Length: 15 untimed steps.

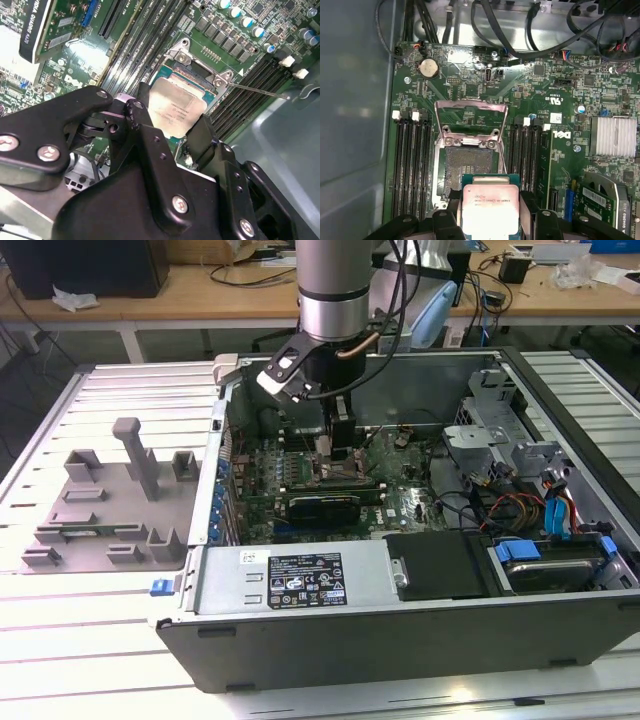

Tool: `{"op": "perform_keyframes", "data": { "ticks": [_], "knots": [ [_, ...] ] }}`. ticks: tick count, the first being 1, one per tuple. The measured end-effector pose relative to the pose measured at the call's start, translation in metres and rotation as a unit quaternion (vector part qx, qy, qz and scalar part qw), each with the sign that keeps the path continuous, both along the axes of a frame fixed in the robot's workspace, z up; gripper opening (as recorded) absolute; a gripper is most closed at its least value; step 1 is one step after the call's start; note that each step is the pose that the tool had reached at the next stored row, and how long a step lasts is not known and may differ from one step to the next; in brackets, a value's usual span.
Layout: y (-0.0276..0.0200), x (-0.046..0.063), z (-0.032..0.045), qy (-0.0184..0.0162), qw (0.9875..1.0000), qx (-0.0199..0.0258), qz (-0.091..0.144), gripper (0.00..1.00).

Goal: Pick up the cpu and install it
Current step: 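Place the cpu into insertion slot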

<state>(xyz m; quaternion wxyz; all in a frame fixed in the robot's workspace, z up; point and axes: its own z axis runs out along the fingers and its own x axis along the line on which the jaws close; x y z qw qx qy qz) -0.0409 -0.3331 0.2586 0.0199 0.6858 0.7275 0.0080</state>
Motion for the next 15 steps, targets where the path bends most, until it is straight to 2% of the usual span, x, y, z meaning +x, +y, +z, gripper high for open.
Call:
{"op": "perform_keyframes", "data": {
  "ticks": [5, 12, 15],
  "knots": [
    [0.0003, 0.001, -0.0028, 0.0000, 1.0000, 0.0000, 0.000, 0.55],
    [0.0049, 0.003, -0.0055, 0.0000, 1.0000, 0.0000, 0.000, 0.55],
    [0.0066, 0.006, -0.0129, 0.0000, 1.0000, 0.0000, 0.000, 0.55]
  ]
}}
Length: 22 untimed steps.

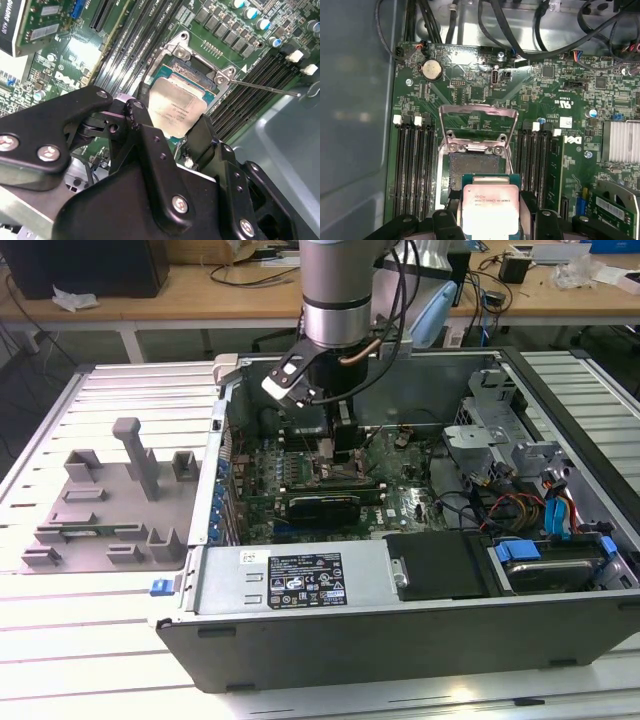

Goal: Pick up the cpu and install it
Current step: 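Place the cpu into insertion slot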

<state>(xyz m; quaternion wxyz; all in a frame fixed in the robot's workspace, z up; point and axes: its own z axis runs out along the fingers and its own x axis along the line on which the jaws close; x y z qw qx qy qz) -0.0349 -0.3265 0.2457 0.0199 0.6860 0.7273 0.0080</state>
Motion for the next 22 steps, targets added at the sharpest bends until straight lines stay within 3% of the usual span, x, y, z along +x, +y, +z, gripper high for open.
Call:
{"op": "perform_keyframes", "data": {
  "ticks": [9, 22],
  "knots": [
    [0.0063, 0.002, -0.0148, 0.0000, 1.0000, -0.0007, 0.000, 0.55],
    [0.0075, 0.003, -0.0368, 0.0009, 1.0000, -0.0008, -0.003, 0.55]
  ]
}}
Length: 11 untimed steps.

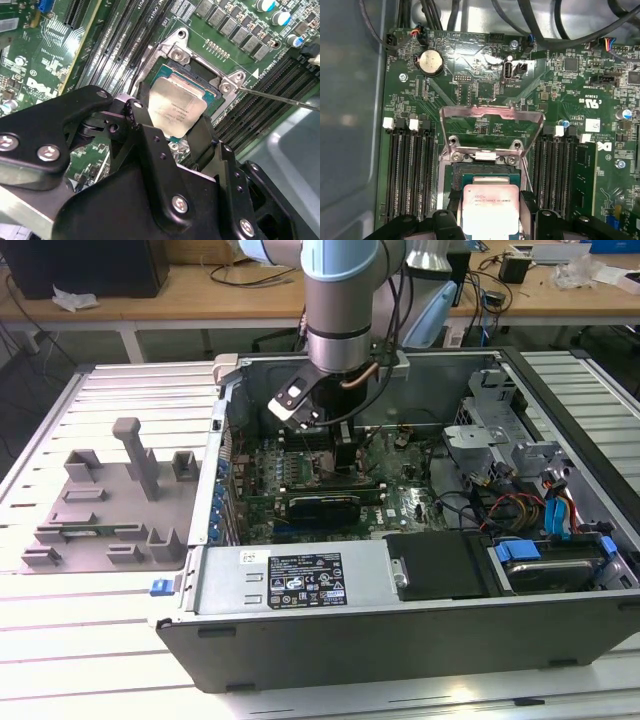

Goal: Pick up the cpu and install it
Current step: 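Place the cpu into insertion slot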

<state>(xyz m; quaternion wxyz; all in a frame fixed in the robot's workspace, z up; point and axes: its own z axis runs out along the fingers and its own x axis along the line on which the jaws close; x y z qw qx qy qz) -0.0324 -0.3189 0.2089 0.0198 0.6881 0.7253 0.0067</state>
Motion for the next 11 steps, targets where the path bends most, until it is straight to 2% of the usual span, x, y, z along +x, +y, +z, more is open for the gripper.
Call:
{"op": "perform_keyframes", "data": {
  "ticks": [4, 11],
  "knots": [
    [0.0002, 0.0006, -0.0031, -0.0001, 0.9999, 0.0025, -0.011, 0.55],
    [0.0041, 0.0006, -0.0089, 0.0000, 0.9998, 0.0036, -0.017, 0.55]
  ]
}}
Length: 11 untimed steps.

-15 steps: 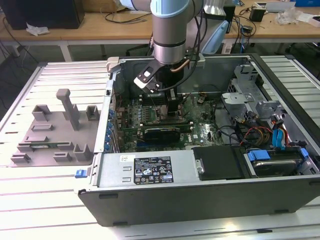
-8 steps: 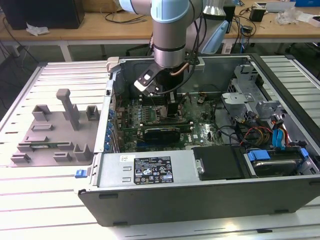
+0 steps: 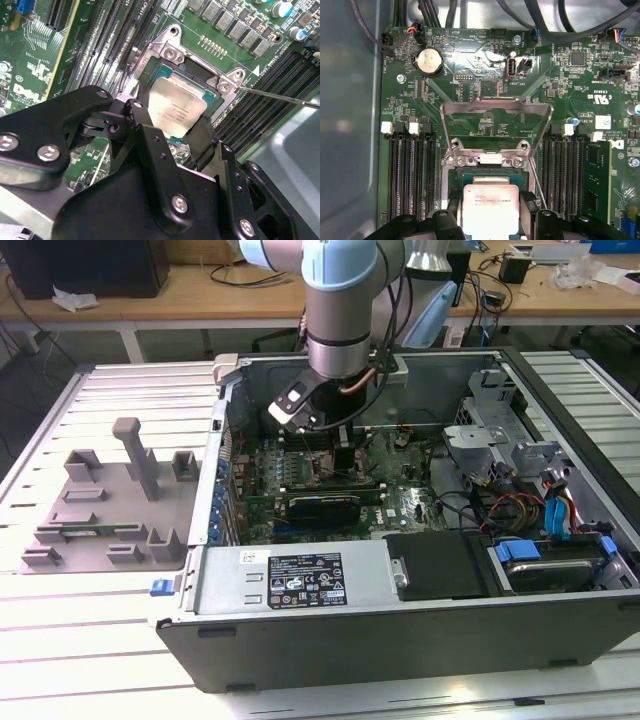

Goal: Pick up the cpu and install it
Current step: 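Place the cpu into insertion slot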

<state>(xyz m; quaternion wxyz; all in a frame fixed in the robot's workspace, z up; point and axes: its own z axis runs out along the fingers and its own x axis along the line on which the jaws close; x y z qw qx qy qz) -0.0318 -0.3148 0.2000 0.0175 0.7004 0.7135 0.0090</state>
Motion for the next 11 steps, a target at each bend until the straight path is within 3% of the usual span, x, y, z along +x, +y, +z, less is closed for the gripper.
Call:
{"op": "perform_keyframes", "data": {
  "ticks": [11],
  "knots": [
    [0.0001, 0.0000, -0.0026, 0.0000, 0.9999, 0.0032, -0.013, 0.55]
  ]
}}
